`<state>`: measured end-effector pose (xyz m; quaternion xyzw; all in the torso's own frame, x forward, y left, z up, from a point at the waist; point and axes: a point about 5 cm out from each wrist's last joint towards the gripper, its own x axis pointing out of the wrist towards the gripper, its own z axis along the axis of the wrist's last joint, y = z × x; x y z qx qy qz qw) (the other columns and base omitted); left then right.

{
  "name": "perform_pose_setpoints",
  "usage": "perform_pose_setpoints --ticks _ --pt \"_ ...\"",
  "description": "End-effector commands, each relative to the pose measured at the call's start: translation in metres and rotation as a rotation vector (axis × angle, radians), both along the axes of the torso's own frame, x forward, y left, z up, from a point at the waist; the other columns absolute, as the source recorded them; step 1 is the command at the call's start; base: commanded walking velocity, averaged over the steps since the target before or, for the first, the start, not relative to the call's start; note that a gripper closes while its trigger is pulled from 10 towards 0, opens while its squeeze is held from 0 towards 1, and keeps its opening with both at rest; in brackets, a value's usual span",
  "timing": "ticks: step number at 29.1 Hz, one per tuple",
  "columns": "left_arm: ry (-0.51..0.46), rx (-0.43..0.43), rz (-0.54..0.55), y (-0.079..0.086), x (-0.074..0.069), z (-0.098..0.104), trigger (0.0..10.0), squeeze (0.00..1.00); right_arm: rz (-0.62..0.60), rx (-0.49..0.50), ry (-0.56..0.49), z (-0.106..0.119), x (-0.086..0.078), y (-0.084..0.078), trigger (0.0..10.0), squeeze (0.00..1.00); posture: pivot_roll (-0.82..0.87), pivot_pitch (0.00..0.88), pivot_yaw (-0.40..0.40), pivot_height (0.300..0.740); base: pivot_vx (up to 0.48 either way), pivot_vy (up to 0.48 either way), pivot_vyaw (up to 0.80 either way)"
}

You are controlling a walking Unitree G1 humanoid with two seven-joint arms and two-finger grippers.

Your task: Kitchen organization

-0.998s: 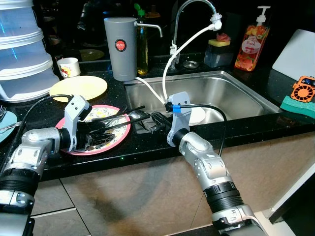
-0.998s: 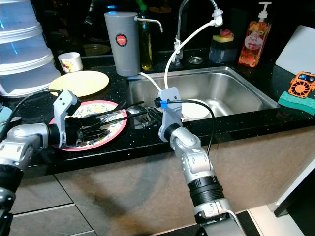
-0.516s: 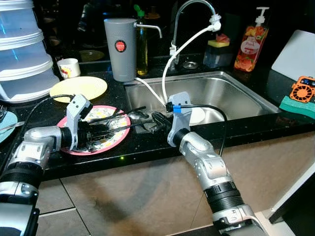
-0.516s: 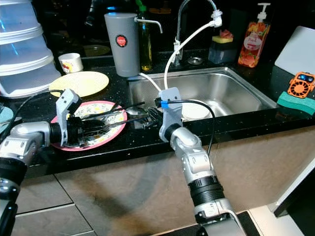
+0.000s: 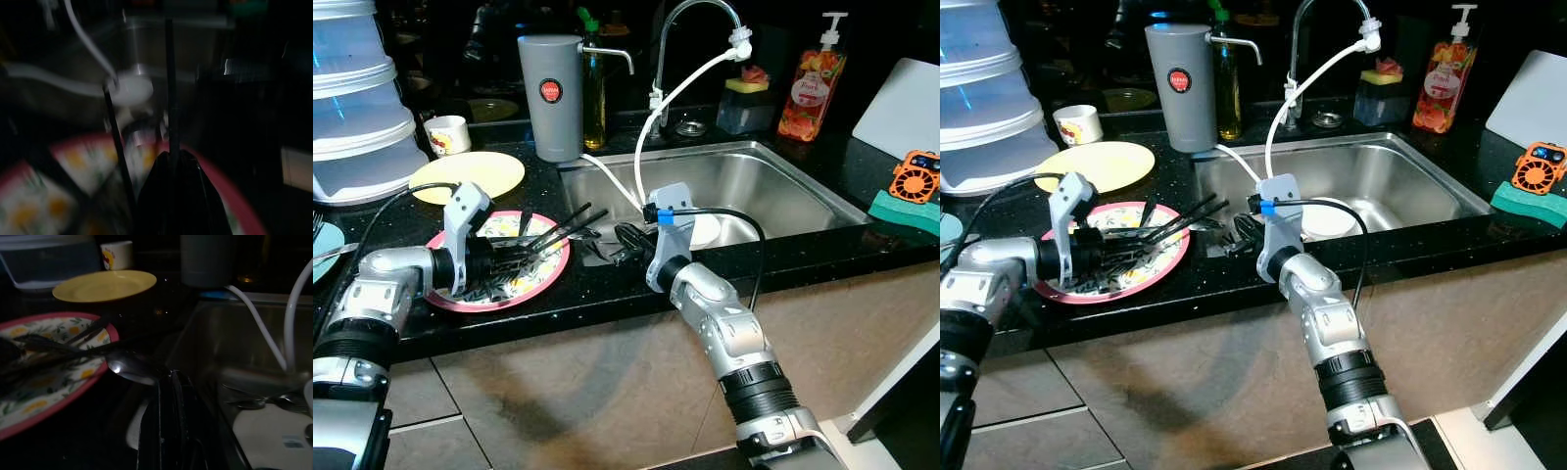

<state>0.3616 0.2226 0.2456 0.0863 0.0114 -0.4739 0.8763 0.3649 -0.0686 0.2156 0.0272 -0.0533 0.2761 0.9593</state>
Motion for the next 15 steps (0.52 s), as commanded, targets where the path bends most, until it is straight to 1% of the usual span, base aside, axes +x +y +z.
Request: perform_pose_setpoints --ticks 1,2,3,4,5,6,7,8,9,10,12,14,15 --pt "-0.113 -0.084 -0.001 -0.006 0.001 0.03 0.0 0.0 -0.007 0.214 0.028 0.014 0.001 -0.002 10.0 0.0 0.05 0.033 0.026 0.74 0.0 0.0 0.0" --pt "-0.154 -0.089 0.025 -0.008 0.002 0.035 0.0 0.0 -0.009 0.305 0.029 0.022 0.001 -0.003 10.0 0.0 0.05 0.032 0.029 0.74 0.0 0.0 0.0" --pt "-0.154 -0.089 0.025 -0.008 0.002 0.035 0.0 0.0 -0.009 0.305 0.029 0.022 0.001 -0.003 10.0 0.0 0.05 0.032 0.029 0.74 0.0 0.0 0.0" --pt "-0.178 -0.073 0.05 -0.011 0.002 0.037 0.0 0.0 0.001 0.383 0.031 0.029 0.001 -0.003 10.0 0.0 0.05 0.031 0.03 0.74 0.0 0.0 0.0" --pt "-0.193 -0.065 0.066 -0.016 0.002 0.036 0.0 0.0 0.025 0.46 0.043 0.034 -0.001 0.0 10.0 1.0 0.04 0.027 0.029 0.74 0.0 0.0 0.0" --pt "-0.199 -0.06 0.073 -0.019 0.002 0.035 0.0 0.0 0.044 0.502 0.053 0.037 -0.002 0.002 10.0 1.0 0.04 0.027 0.029 0.74 0.0 0.0 0.0" --pt "-0.199 -0.06 0.073 -0.019 0.002 0.035 0.0 0.0 0.044 0.502 0.053 0.037 -0.002 0.002 10.0 1.0 0.04 0.027 0.029 0.74 0.0 0.0 0.0" --pt "-0.201 -0.049 0.063 -0.025 0.001 0.03 0.0 0.0 0.082 0.56 0.073 0.041 -0.005 0.008 10.0 1.0 0.04 0.028 0.027 0.74 0.0 0.0 0.0" --pt "-0.201 -0.049 0.063 -0.025 0.001 0.03 0.0 0.0 0.082 0.56 0.073 0.041 -0.005 0.008 10.0 1.0 0.04 0.028 0.027 0.74 0.0 0.0 0.0" --pt "-0.197 -0.027 0.058 -0.028 0.0 0.024 0.0 0.0 0.108 0.598 0.085 0.043 -0.008 0.012 10.0 1.0 0.04 0.028 0.027 0.74 0.0 0.0 0.0" --pt "-0.197 -0.001 0.117 -0.032 0.001 0.012 0.0 0.0 0.159 0.662 0.1 0.049 -0.012 0.02 10.0 1.0 0.04 0.029 0.025 0.74 0.0 0.0 0.0" --pt "-0.191 -0.034 0.153 -0.035 0.001 0.008 0.0 0.0 0.199 0.693 0.118 0.053 -0.015 0.024 10.0 1.0 0.04 0.03 0.025 0.74 0.0 0.0 0.0" --pt "-0.191 -0.034 0.153 -0.035 0.001 0.008 0.0 0.0 0.199 0.693 0.118 0.053 -0.015 0.024 10.0 1.0 0.04 0.03 0.025 0.74 0.0 0.0 0.0"
